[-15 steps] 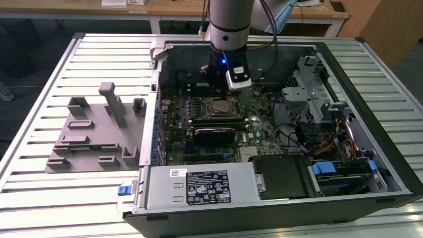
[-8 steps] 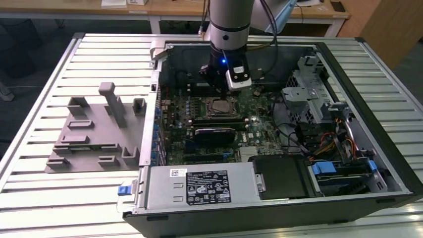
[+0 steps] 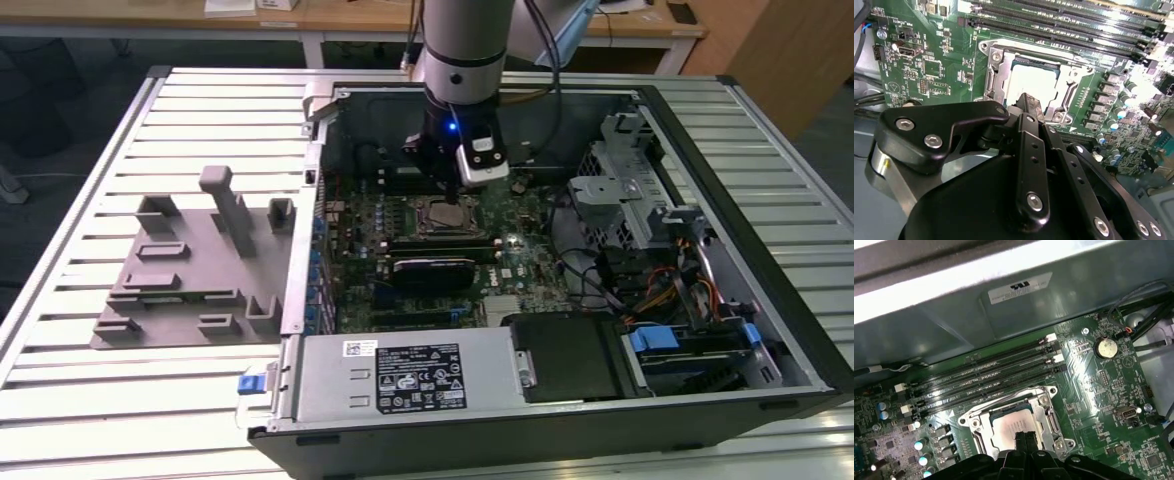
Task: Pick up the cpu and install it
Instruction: 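Install the second cpu locking lever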
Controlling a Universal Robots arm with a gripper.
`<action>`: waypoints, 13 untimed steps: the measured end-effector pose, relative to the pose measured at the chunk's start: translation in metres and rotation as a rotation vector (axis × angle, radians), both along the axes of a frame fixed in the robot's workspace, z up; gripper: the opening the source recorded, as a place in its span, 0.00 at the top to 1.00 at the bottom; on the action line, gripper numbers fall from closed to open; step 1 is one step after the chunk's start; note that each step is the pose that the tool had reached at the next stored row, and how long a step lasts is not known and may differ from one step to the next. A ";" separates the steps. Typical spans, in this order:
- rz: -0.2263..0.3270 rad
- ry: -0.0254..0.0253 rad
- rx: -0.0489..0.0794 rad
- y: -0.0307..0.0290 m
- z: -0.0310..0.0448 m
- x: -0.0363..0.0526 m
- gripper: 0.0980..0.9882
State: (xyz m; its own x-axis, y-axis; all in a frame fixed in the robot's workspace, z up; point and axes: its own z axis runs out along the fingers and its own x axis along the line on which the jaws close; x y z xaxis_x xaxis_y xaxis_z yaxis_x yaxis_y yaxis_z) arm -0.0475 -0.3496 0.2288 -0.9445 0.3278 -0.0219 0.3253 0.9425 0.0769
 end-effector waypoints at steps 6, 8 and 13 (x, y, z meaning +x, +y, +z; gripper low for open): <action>0.000 0.0000 0.000 -0.0059 0.0000 0.0000 0.99; 0.000 0.0000 0.000 -0.0081 0.0000 0.0000 0.99; 0.000 0.0000 0.000 -0.0132 0.0000 0.0000 0.99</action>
State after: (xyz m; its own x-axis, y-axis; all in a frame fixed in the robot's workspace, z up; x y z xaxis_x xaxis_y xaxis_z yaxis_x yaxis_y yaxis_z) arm -0.0475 -0.3627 0.2288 -0.9445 0.3278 -0.0219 0.3253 0.9425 0.0770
